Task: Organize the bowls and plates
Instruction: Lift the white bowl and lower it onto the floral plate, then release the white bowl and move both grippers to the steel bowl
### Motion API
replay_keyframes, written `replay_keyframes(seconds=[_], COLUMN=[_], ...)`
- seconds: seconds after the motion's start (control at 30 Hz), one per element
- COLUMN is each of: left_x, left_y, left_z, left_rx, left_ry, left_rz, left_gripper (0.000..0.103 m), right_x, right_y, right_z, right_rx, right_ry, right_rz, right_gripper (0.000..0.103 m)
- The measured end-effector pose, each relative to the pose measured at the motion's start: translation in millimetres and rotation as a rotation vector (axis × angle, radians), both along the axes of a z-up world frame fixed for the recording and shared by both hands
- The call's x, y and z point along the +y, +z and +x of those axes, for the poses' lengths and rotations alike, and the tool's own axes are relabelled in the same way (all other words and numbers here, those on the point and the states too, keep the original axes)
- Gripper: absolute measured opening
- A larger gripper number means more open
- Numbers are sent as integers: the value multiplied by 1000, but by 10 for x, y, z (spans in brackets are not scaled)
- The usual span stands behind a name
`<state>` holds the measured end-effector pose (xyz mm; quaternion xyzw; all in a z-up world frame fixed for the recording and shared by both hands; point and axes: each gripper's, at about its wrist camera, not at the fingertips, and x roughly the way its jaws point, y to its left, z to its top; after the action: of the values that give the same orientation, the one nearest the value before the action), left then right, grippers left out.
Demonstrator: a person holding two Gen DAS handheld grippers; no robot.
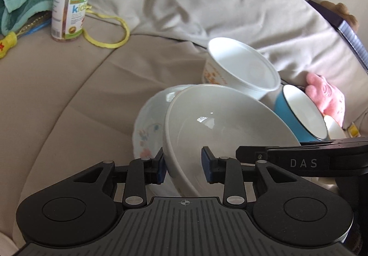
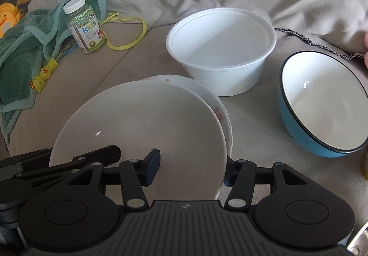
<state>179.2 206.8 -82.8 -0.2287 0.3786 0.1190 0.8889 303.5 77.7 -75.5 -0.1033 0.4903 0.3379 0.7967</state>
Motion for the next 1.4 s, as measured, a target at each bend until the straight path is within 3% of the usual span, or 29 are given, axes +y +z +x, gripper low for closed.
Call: replay_keyframes(seconds=[0.17, 0.3, 0.43, 0.5, 0.6, 0.8, 0.97, 1.17, 1.4], left_x=[146, 331, 414, 437, 419, 159, -316, -1275, -2227], left_y=[-120, -180, -140, -108, -24, 386, 541, 367, 242], left_z=[39, 35, -28, -61, -151, -410, -285, 112, 377], left_rx=[2, -34, -70, -82, -119, -308, -359, -228, -132], left_ry=[8, 5, 28, 47, 91, 154, -51, -296, -491], left_rz=[3, -91, -113, -123, -86, 66, -27, -120, -37], left_gripper=[32, 31, 31, 31, 31, 31, 31, 31, 31], right_x=[148, 133, -22, -143, -385, -952, -1470, -2275, -3101], right_y=[-162, -172, -20, 51, 94, 131, 183, 378, 201], right_z=[35, 110, 107, 55, -87, -443, -642, -712, -645], right_rx=[9, 40, -7, -35, -100, -262, -374, -454, -479], right_ry=[11, -16, -77, -117, -172, -222, -255, -367, -562], right_rz=[-31, 0, 87, 117, 140, 126, 39, 23, -3], right_gripper=[54, 55, 70, 71, 72, 77, 80, 81, 83])
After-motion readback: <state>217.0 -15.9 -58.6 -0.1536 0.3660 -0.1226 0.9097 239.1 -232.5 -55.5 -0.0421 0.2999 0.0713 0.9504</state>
